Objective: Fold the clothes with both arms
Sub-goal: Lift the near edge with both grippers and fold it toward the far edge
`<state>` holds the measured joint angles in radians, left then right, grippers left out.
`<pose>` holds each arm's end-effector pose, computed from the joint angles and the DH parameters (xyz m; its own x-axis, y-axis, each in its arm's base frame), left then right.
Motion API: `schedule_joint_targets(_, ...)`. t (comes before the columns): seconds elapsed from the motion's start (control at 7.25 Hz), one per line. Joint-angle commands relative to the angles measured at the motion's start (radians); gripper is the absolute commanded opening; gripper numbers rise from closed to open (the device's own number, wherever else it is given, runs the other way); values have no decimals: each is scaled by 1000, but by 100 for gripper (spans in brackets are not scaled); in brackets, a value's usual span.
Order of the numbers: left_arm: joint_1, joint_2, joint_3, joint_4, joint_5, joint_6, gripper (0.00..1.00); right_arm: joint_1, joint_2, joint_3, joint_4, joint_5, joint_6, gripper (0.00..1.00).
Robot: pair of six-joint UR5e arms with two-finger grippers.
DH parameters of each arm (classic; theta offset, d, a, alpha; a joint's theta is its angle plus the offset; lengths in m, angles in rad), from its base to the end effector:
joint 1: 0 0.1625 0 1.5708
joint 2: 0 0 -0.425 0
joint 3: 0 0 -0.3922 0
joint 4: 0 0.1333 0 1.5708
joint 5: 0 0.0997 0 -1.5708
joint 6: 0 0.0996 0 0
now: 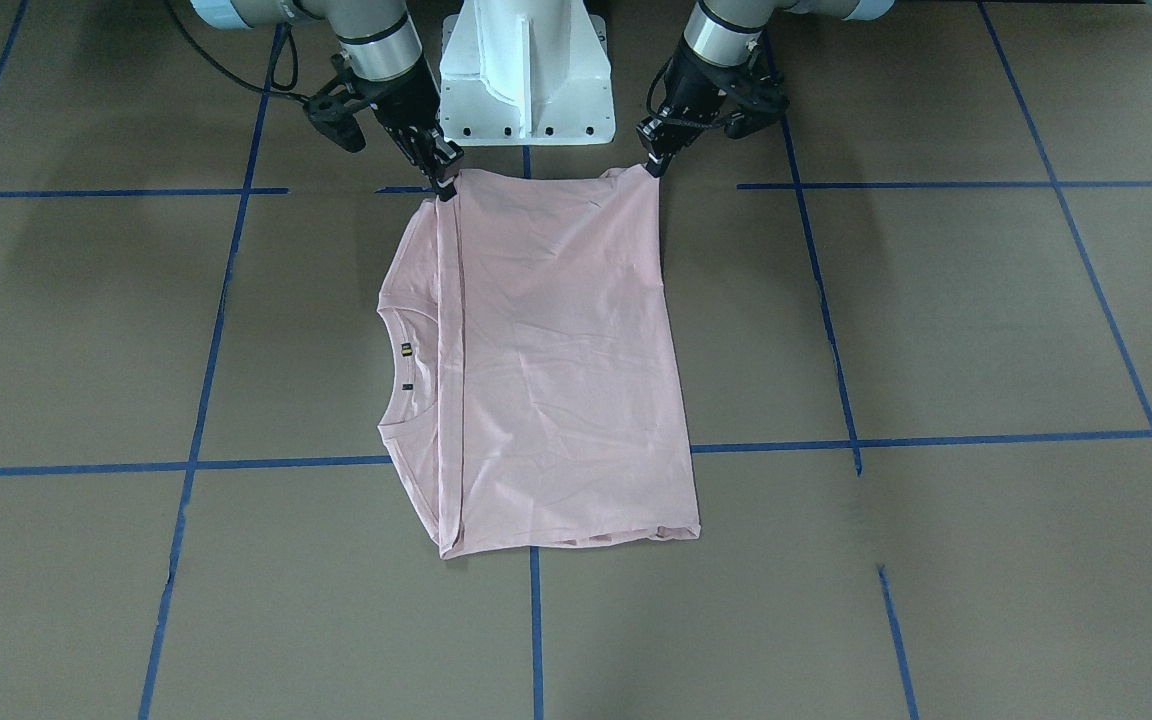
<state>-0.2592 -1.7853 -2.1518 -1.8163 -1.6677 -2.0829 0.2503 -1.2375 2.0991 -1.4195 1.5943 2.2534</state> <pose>0.4525 -0.2479 0.2617 0.3403 -0.5948 -0.7283 0.3914 0.7938 -0.4655 -0.4827 -0.2586 0.2346 0.2540 0.7158 0.6504 -0.5007 0.6727 -0.5448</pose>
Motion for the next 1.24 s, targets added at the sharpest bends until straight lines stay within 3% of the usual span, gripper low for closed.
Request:
schedule_joint_targets(0.0,6,-15,-58,53,2,-45,0,0,-25,79,-1,24,0,0)
schedule_joint_targets(0.14,-5,-87,-53,151,5,-28,0,41,-7,41,-1,38,-12,0)
schedule_joint_targets(0.28,-97,-179,17,184,8,31,0,117,62,-23,-7,49,-91,0)
schedule_joint_targets(0.55,-260,-288,175,164,55,198,0,304,148,-136,-10,145,-170,0)
schedule_joint_targets(0.83,-357,-310,321,70,62,317,0,401,321,-400,16,180,-192,0)
schedule_joint_targets(1.1,-373,-373,491,-31,126,322,0,460,398,-598,103,222,-238,0)
